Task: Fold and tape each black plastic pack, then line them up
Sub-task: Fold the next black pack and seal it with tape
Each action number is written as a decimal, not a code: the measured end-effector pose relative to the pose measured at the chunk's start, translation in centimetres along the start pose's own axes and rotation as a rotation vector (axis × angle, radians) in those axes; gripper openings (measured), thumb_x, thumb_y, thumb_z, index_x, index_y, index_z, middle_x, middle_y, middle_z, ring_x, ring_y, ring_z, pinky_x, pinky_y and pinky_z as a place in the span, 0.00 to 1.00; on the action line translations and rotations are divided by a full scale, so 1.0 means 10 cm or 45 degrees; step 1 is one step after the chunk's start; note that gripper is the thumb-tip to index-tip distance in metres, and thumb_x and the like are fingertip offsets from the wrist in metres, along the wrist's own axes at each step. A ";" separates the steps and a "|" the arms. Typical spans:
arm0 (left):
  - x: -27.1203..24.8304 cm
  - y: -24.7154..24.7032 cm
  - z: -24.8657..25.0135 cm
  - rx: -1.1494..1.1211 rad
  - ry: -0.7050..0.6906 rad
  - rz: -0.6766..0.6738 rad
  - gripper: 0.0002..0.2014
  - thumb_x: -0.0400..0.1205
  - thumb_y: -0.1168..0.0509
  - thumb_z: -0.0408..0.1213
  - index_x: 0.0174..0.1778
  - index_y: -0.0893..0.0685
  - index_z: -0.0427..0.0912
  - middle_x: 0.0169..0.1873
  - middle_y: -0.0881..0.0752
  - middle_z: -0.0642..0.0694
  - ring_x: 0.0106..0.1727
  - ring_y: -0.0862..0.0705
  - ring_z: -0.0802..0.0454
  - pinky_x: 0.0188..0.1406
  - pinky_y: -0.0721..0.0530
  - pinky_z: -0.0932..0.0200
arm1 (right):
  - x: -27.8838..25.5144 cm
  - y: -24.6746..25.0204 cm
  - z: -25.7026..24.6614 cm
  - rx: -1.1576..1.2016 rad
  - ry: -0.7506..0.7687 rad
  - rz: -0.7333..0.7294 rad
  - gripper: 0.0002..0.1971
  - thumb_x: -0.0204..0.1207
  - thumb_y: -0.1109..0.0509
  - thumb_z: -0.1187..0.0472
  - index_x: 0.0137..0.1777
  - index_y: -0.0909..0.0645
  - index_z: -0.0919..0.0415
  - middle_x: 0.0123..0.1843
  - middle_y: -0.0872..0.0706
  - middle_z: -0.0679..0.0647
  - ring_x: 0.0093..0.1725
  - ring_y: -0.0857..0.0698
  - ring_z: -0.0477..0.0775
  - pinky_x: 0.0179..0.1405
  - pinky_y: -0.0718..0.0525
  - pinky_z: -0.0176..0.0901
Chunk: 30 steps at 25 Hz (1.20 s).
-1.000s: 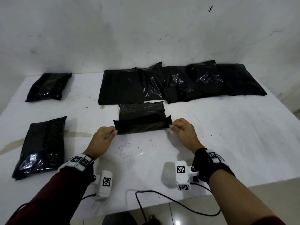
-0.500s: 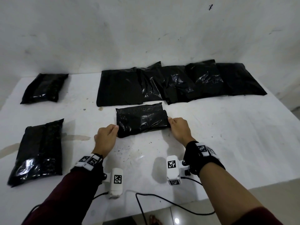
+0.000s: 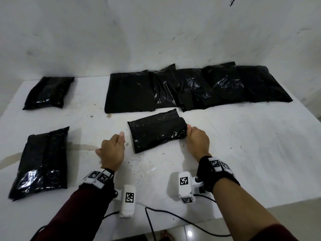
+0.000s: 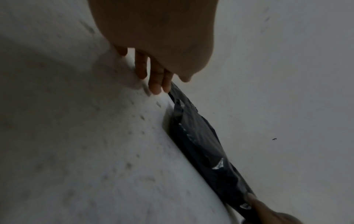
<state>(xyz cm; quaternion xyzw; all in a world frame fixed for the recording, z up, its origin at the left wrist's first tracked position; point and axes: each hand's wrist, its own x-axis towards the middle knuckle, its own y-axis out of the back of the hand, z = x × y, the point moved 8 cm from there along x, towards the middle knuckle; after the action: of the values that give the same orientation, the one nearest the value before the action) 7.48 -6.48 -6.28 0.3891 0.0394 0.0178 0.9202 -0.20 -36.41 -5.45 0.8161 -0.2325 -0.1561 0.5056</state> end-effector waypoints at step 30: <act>-0.34 -0.04 0.48 0.257 -0.106 -0.024 0.17 0.83 0.40 0.40 0.68 0.27 0.40 0.66 0.26 0.40 0.70 0.34 0.40 0.66 0.38 0.43 | -0.15 -0.02 -0.06 -0.296 0.131 -0.090 0.25 0.88 0.57 0.54 0.47 0.20 0.67 0.47 0.13 0.63 0.50 0.19 0.65 0.40 0.29 0.48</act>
<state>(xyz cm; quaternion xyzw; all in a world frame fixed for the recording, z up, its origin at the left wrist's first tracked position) 4.54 -10.41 -3.10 0.4798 0.0066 -0.0110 0.8773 -1.14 -35.13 -5.33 0.7665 -0.1576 -0.1576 0.6023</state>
